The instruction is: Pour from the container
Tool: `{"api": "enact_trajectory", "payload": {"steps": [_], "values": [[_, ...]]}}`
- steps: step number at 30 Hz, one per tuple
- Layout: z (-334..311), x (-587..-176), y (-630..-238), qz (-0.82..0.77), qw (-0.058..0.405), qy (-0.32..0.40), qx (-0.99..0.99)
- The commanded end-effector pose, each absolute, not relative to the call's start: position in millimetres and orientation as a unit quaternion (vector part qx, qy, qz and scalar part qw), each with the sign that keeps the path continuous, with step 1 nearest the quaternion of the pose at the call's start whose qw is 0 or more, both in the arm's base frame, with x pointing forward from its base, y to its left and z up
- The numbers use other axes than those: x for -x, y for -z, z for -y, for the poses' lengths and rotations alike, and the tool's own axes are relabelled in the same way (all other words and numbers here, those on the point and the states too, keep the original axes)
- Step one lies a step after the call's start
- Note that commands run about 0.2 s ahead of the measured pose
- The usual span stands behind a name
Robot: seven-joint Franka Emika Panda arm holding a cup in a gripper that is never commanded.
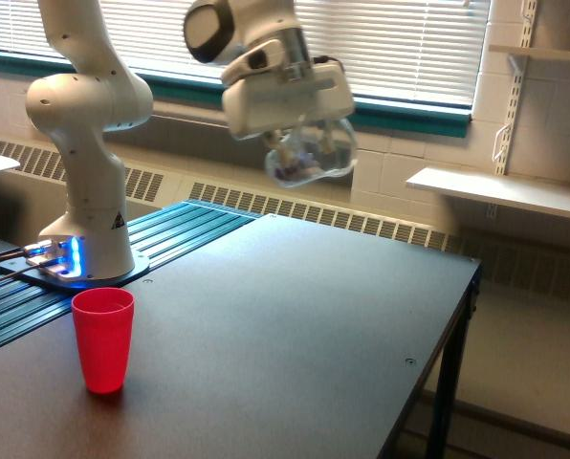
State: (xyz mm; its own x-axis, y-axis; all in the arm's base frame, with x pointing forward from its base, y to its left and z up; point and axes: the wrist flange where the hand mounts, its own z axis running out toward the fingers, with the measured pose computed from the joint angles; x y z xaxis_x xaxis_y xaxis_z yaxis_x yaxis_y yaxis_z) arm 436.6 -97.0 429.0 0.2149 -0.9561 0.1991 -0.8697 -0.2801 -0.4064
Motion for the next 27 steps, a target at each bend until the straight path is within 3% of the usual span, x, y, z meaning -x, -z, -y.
{"api": "enact_trajectory", "payload": {"steps": [1,20,27], "values": [[100,-405,-415,-0.641,0.105,0.169,0.741],[84,-319,-415,-0.641,0.096,0.119,0.752],[100,-286,-393,-0.646,0.083,0.08,0.755]]}}
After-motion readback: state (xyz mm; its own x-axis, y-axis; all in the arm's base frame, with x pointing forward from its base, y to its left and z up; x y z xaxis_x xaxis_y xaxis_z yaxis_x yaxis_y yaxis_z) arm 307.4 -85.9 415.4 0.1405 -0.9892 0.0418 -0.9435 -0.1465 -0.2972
